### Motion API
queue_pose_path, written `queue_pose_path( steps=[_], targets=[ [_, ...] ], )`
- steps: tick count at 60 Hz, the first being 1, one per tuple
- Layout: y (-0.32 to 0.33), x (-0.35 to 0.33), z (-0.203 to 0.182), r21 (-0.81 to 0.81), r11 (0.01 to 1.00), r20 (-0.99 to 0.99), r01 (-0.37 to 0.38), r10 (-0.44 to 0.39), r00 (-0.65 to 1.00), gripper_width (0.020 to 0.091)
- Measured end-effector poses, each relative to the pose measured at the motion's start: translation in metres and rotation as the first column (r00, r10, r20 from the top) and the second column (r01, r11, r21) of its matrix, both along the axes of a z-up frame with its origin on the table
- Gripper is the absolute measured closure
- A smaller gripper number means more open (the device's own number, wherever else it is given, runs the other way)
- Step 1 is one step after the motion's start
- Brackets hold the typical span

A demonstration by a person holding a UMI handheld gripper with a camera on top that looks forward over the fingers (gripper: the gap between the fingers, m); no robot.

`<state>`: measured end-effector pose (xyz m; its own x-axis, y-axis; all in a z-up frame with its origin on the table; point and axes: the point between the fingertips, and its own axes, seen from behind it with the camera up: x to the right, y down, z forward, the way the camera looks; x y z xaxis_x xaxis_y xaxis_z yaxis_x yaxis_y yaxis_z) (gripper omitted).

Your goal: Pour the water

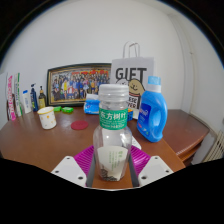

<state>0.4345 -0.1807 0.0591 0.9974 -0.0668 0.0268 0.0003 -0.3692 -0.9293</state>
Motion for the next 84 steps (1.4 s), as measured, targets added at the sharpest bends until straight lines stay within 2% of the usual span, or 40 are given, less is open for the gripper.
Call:
queue_pose_path(
  steps=[12,22,36,44,50,55,63,73,78,84],
  targets=[
    [0.000,-0.004,0.002,-0.001,1.000,0.053,-0.018,0.018,0.998,0.0695],
    [0.009,-0.001,0.028,-0.006,1.000,0.155,0.007,-0.006,0.988,0.0696],
    [0.064,-0.017,0.108,0.022,1.000,0.491,0.004,-0.015,0.871,0.0699],
    [0.110,-0.052,0.148,0.005,1.000,0.752,-0.024,0.012,0.659,0.0700],
    [0.146,-0.091,0.169,-0.021,0.998,0.908,-0.058,0.043,0.418,0.0698],
    [0.172,-0.120,0.173,-0.060,0.995,0.974,-0.080,0.076,0.212,0.0699],
    [0.204,-0.156,0.162,-0.153,0.984,0.985,-0.087,0.145,-0.099,0.0700],
    [0.225,-0.174,0.145,-0.265,0.963,0.891,-0.041,0.228,-0.393,0.0699],
    [0.229,-0.180,0.137,-0.307,0.951,0.836,-0.028,0.255,-0.486,0.0695],
    [0.231,-0.182,0.133,-0.336,0.942,0.806,-0.005,0.284,-0.520,0.0698]
  ],
)
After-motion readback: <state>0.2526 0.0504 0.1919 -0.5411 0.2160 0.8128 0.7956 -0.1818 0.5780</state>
